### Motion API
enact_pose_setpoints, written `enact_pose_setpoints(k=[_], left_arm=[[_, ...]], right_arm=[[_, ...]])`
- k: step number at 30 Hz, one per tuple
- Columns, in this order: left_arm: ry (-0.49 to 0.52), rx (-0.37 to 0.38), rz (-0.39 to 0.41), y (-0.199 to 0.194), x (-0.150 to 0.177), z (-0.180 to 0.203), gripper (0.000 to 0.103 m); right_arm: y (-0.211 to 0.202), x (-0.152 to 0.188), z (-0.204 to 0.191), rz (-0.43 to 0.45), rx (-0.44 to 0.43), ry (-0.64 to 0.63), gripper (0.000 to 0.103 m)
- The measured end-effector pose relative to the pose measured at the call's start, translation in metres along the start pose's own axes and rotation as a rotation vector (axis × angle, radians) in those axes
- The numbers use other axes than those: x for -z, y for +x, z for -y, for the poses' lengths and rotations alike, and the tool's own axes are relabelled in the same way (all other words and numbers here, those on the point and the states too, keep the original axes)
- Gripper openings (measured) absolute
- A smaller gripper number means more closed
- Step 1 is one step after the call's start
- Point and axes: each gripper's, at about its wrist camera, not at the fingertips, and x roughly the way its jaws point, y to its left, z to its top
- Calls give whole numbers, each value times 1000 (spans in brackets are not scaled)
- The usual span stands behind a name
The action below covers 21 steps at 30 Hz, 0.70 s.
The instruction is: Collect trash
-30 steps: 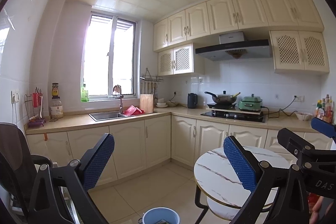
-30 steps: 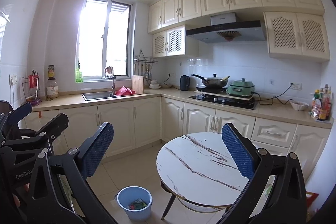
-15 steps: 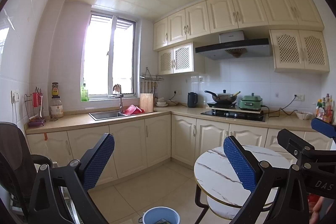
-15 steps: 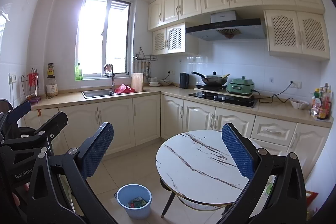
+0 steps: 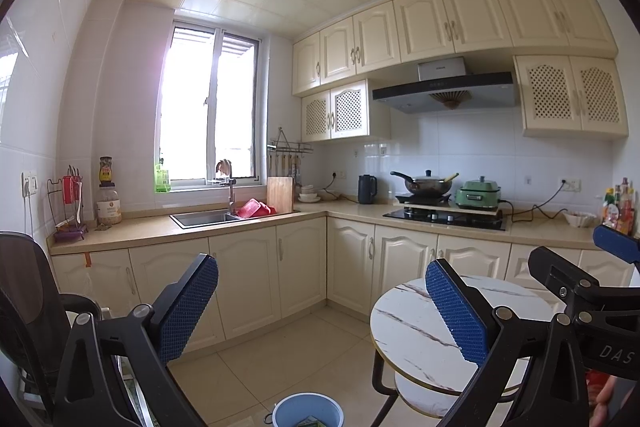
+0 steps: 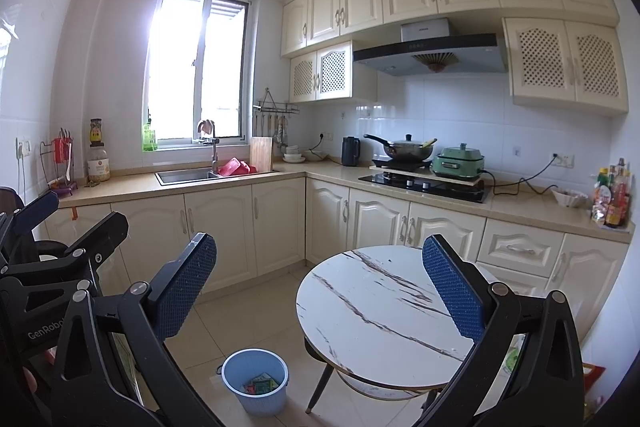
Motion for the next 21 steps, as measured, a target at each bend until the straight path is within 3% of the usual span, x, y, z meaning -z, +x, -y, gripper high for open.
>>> enact_pose_setpoints(k=[21], left_arm=[[3, 13, -2, 8, -4, -15, 102]], right_arm=[[0, 1, 1, -3, 2, 2, 103]])
